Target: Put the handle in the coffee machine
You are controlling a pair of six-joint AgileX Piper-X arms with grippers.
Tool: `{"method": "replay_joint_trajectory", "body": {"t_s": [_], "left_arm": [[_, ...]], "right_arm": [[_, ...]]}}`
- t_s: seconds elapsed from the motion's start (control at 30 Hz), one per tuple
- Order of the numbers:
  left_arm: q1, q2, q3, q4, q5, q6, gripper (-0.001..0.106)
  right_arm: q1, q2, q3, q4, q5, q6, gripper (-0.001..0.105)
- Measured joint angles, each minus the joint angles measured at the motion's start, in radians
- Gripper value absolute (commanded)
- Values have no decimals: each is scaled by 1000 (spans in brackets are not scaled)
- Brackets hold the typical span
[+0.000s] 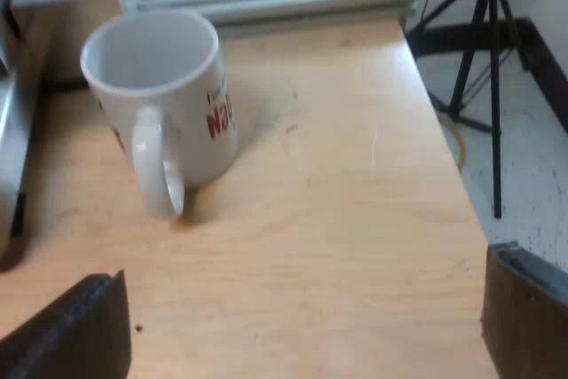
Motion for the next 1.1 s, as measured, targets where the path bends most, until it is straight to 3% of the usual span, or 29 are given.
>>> {"method": "replay_joint_trajectory", "body": {"t_s": [0.2,1.1], "left_arm": [[0,0,0,-4,0,0,57],[0,0,0,-4,7,0,57]], "right_arm": [[0,0,35,4,0,4,81],[0,0,35,4,2,4,81]]}}
